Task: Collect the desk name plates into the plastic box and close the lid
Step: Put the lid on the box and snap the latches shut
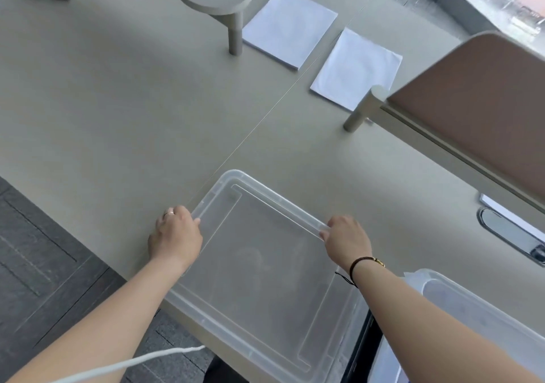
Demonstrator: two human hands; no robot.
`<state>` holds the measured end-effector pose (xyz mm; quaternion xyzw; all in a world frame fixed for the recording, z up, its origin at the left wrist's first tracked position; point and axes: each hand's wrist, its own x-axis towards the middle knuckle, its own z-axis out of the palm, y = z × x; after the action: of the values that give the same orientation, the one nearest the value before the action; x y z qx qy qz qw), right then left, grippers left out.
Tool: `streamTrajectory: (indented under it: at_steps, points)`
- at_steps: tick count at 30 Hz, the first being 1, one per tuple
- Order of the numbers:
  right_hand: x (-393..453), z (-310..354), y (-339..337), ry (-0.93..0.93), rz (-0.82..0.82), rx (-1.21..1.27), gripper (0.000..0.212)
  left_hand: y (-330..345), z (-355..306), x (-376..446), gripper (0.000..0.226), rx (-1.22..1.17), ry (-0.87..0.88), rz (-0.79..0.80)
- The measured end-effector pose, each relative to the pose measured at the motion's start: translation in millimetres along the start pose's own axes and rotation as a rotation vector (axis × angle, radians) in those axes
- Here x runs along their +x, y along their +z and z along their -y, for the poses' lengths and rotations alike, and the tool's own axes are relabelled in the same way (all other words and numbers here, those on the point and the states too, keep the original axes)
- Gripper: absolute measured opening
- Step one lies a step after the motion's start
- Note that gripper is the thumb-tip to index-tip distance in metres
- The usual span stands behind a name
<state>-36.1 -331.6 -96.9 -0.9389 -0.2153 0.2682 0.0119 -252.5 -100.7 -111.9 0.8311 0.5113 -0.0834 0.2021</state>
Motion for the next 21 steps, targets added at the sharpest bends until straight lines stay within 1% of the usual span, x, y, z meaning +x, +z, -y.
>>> streamTrajectory:
  at_steps: [4, 7, 10, 13, 21]
  points:
    - [2.9, 1.1, 0.3, -0.014, -0.002, -0.017, 0.019, -1.6, -3.0, -0.5, 0.02, -0.009, 0.01, -0.023]
    - [1.1, 5.9, -3.7, -0.016, -0.019, 0.02, 0.019, -12.9, -7.5, 6.2, 0.02, -0.038, 0.017, -0.056]
    - [-3.3, 15.1, -13.6, -0.008, -0.082, 0.099, 0.018, -34.1, -12.5, 20.0, 0.02, -0.04, 0.053, -0.124]
    - [-8.1, 26.8, -25.7, -0.043, -0.139, 0.151, 0.019, -63.4, -18.6, 34.3, 0.019, -0.044, 0.098, -0.189]
    - [-29.6, 53.4, -84.9, -0.105, -0.337, 0.292, 0.028, -136.1, -34.6, 49.3, 0.02, -0.104, 0.143, -0.28]
